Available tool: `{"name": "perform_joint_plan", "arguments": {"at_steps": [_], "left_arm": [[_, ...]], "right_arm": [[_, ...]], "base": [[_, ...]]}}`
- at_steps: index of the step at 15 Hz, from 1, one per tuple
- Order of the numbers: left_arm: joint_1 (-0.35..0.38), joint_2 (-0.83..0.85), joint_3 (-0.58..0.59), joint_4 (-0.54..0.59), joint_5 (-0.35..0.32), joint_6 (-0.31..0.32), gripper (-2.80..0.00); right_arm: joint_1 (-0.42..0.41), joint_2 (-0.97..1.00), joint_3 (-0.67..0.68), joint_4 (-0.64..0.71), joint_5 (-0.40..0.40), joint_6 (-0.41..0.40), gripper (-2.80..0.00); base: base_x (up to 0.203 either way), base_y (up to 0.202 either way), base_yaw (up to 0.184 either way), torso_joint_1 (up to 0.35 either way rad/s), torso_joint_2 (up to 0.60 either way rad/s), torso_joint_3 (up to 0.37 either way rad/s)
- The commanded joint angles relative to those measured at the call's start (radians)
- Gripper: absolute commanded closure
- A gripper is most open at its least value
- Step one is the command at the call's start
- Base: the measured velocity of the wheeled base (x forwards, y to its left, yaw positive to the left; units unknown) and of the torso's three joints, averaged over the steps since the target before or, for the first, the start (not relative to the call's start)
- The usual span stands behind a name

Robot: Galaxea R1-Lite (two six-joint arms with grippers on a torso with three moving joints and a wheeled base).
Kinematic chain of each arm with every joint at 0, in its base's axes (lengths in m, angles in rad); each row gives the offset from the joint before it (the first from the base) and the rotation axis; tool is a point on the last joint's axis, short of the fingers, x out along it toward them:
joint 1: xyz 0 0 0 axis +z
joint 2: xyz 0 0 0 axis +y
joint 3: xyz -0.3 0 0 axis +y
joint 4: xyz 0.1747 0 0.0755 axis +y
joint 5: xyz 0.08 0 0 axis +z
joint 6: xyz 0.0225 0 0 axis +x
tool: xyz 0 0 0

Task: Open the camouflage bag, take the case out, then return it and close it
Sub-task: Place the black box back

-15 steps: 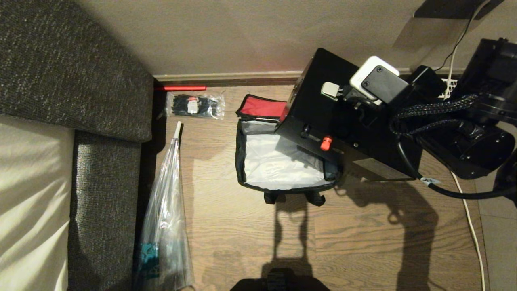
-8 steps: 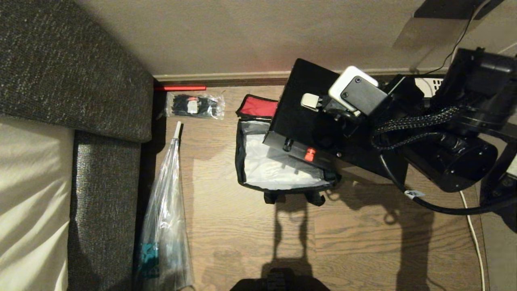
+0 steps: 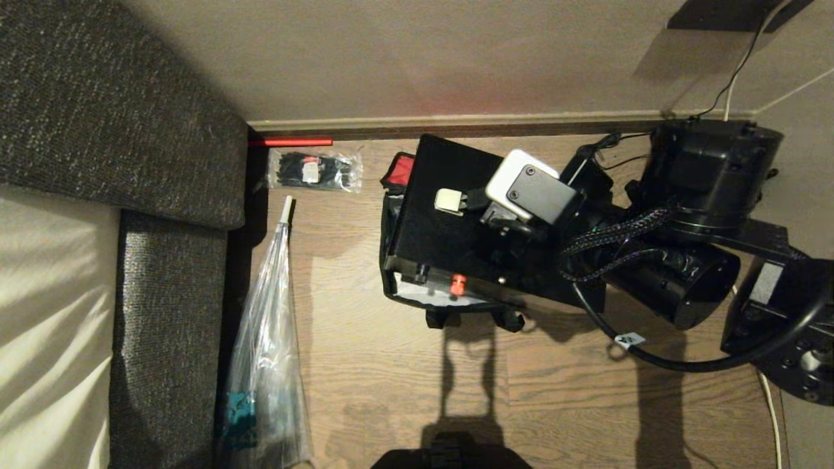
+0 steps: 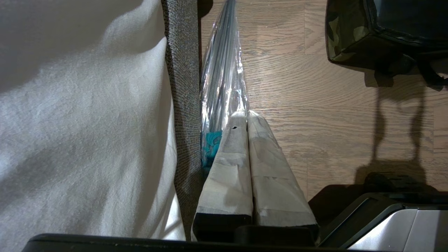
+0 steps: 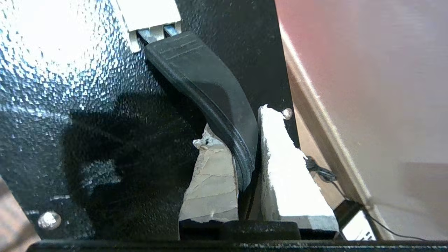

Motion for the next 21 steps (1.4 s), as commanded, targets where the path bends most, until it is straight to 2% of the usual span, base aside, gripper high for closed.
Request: {"name": "perform_joint_plan", "arguments": {"at_steps": [1,4,8,10,21], "left_arm": [[0.001,-0.002,0.000,0.000,0.000,0.000,0.00],[0.001,-0.002,0.000,0.000,0.000,0.000,0.00],[0.001,-0.002,0.000,0.000,0.000,0.000,0.00],[0.001,-0.002,0.000,0.000,0.000,0.000,0.00],[0.001,-0.002,0.000,0.000,0.000,0.000,0.00]], "right_arm": [[0.000,0.020,-0.012,0.018,0.015,-0.005,0.00],[-0.002,0.041,-0.018,0.025,0.085,-0.005,0.00],[-0.002,0.053,-0.051,0.058,0.095,0.002,0.00],[-0.004,0.062,-0.073,0.084,0.125,0.003,0.00],[-0.051,0.088,-0.115,0.091,0.151,0.007,0.00]], "base": [[0.000,0.000,0.000,0.000,0.00,0.000],[0.000,0.000,0.000,0.000,0.00,0.000],[0.000,0.000,0.000,0.000,0.00,0.000],[0.000,0.000,0.000,0.000,0.00,0.000],[0.000,0.000,0.000,0.000,0.00,0.000]]}}
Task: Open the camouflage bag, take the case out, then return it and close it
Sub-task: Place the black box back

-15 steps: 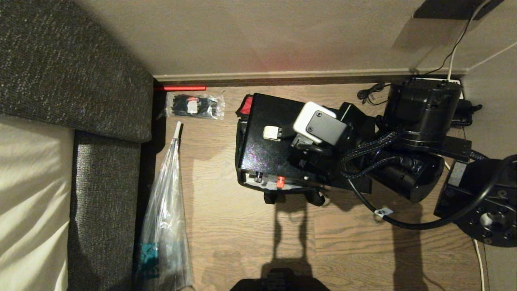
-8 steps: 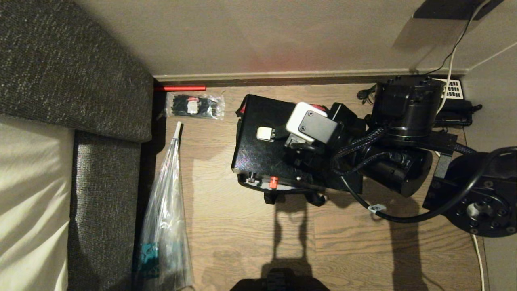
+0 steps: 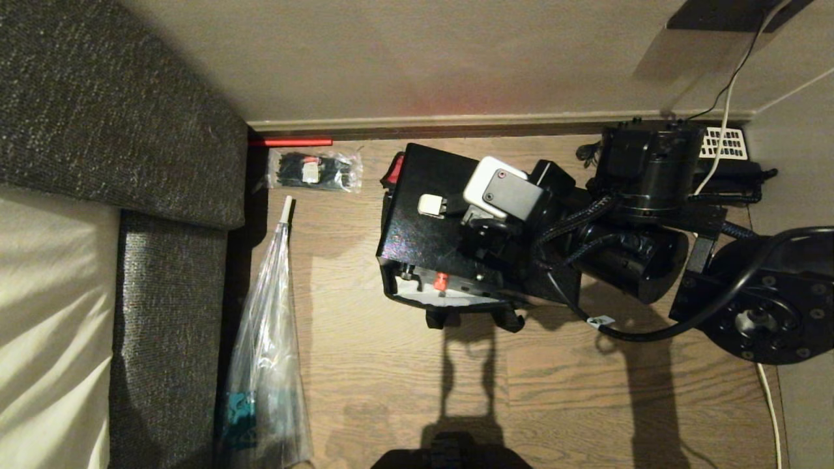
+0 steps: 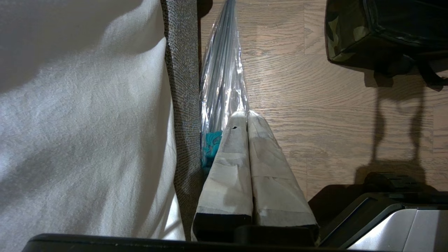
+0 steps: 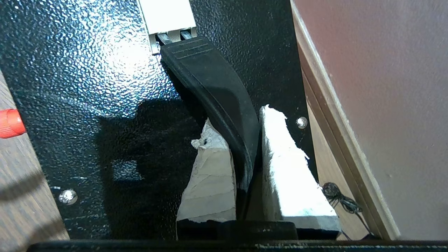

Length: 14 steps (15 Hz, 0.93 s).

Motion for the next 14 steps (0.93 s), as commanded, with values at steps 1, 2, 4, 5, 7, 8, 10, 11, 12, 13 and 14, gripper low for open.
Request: {"name": "perform_joint_plan", "arguments": {"at_steps": [1,2,4,5,7,8,10,11,12,13,14], "left_arm": [[0.001,-0.002,0.000,0.000,0.000,0.001,0.00],[-0.001,-0.002,0.000,0.000,0.000,0.001,0.00],[0.001,-0.002,0.000,0.000,0.000,0.001,0.00],[0.000,-0.002,0.000,0.000,0.000,0.001,0.00],[-0.001,-0.002,0.000,0.000,0.000,0.001,0.00],[-0.001,-0.002,0.000,0.000,0.000,0.001,0.00],[-0.001,-0.002,0.000,0.000,0.000,0.001,0.00],[-0.001,-0.002,0.000,0.000,0.000,0.001,0.00],[-0.001,-0.002,0.000,0.000,0.000,0.001,0.00],[-0.001,-0.002,0.000,0.000,0.000,0.001,0.00],[-0.001,-0.002,0.000,0.000,0.000,0.001,0.00]], "right_arm": [[-0.019,0.007,-0.003,-0.004,0.024,-0.006,0.00],[-0.030,0.008,-0.003,-0.004,0.040,-0.006,0.00],[-0.044,0.011,0.002,-0.003,0.043,-0.006,0.00],[-0.047,0.010,0.001,0.003,0.043,-0.005,0.00],[-0.045,0.005,-0.001,0.022,0.044,0.005,0.00],[-0.045,0.005,0.002,0.022,0.047,0.005,0.00],[-0.044,0.013,0.000,0.022,0.052,0.005,0.00],[-0.045,0.017,0.002,0.022,0.053,0.005,0.00],[-0.045,0.021,0.000,0.022,0.054,0.005,0.00],[-0.045,0.022,-0.003,0.021,0.054,0.005,0.00],[-0.045,0.025,-0.006,0.021,0.054,0.005,0.00]], "base": [[0.000,0.000,0.000,0.000,0.00,0.000],[0.000,0.000,0.000,0.000,0.00,0.000],[0.000,0.000,0.000,0.000,0.00,0.000],[0.000,0.000,0.000,0.000,0.00,0.000],[0.000,0.000,0.000,0.000,0.00,0.000],[0.000,0.000,0.000,0.000,0.00,0.000],[0.000,0.000,0.000,0.000,0.00,0.000],[0.000,0.000,0.000,0.000,0.00,0.000],[0.000,0.000,0.000,0.000,0.00,0.000],[0.000,0.000,0.000,0.000,0.00,0.000],[0.000,0.000,0.000,0.000,0.00,0.000]]}}
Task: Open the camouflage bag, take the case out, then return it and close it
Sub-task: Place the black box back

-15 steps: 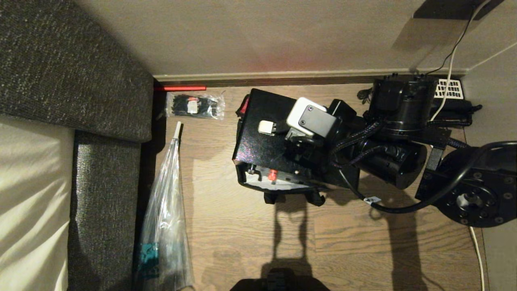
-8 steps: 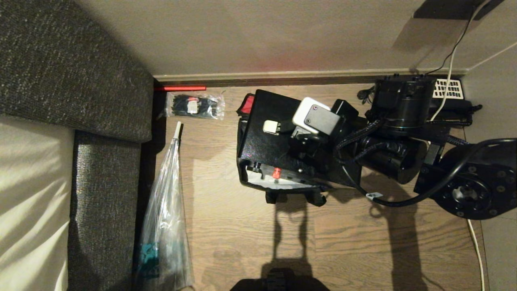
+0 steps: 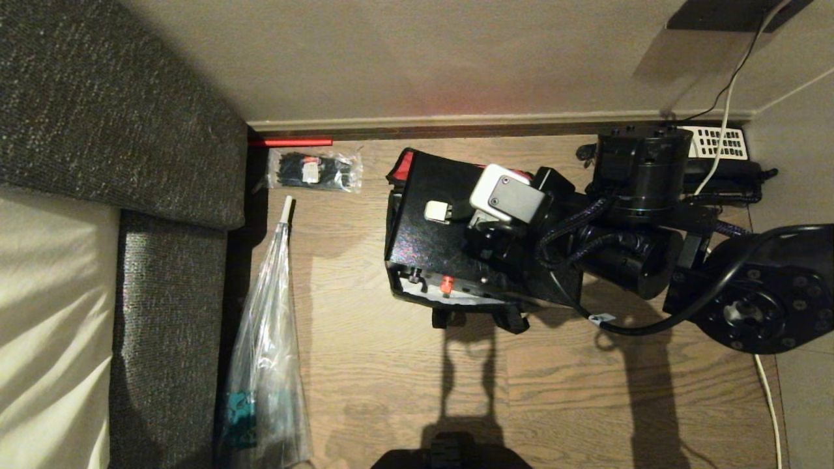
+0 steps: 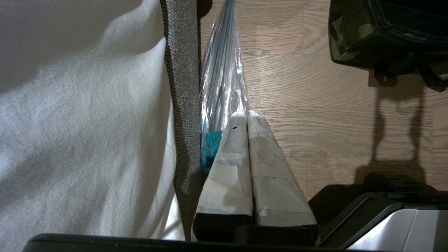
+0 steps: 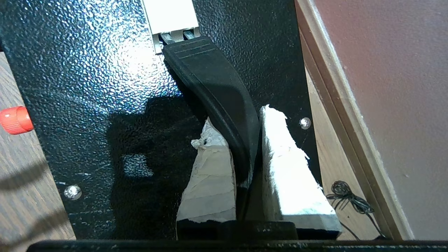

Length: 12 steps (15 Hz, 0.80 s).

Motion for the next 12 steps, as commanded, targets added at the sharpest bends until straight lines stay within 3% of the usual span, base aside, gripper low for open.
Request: {"name": "perform_joint_plan", "arguments": {"at_steps": [1,12], "left_arm": [[0.000,-0.002,0.000,0.000,0.000,0.000,0.00],[0.000,-0.002,0.000,0.000,0.000,0.000,0.00]], "right_arm": [[0.001,0.012,-0.015,-0.003,-0.001,-0.006,0.00],[-0.001,0.044,-0.049,-0.004,-0.001,-0.006,0.00]], "base": [[0.000,0.000,0.000,0.000,0.00,0.000],[0.000,0.000,0.000,0.000,0.00,0.000]]}}
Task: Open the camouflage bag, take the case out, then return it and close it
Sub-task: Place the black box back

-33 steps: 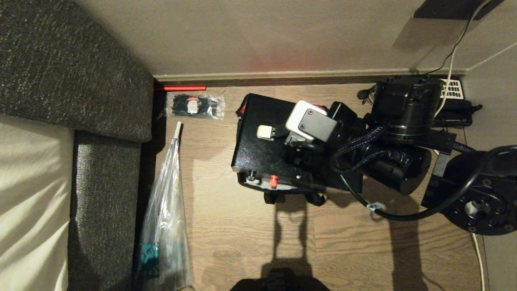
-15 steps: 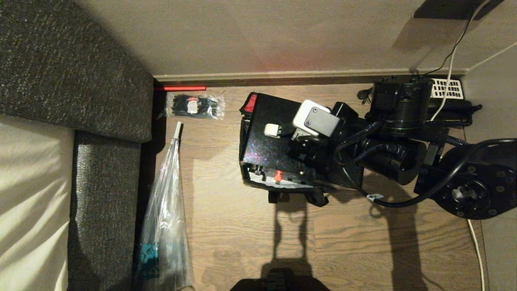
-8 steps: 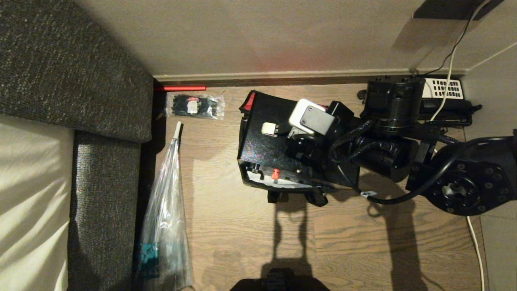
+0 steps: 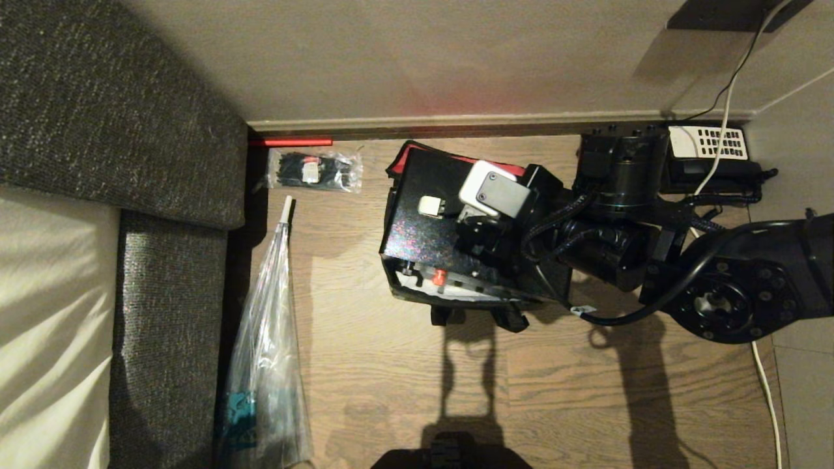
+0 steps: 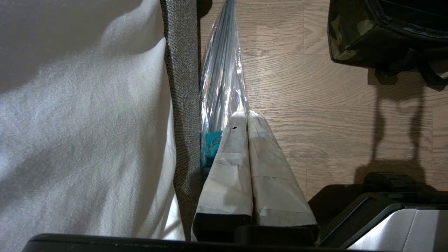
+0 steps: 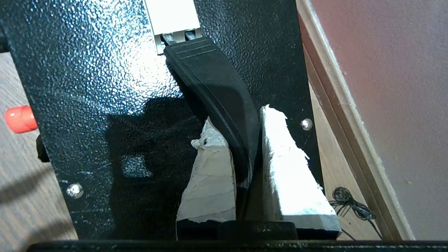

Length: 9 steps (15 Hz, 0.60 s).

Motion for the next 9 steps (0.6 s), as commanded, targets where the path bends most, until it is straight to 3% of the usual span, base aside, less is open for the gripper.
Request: {"name": "perform_joint_plan", "arguments": {"at_steps": [1,9], "left_arm": [[0.000,-0.002,0.000,0.000,0.000,0.000,0.00],[0.001,-0.002,0.000,0.000,0.000,0.001,0.00]], "right_arm": [[0.000,-0.002,-0.003,0.004,-0.001,-0.006,0.00],[0.001,-0.065,-0.027,0.078,-0.001,-0.012,0.00]], "base": [[0.000,0.000,0.000,0.000,0.00,0.000],[0.000,0.000,0.000,0.000,0.00,0.000]]}}
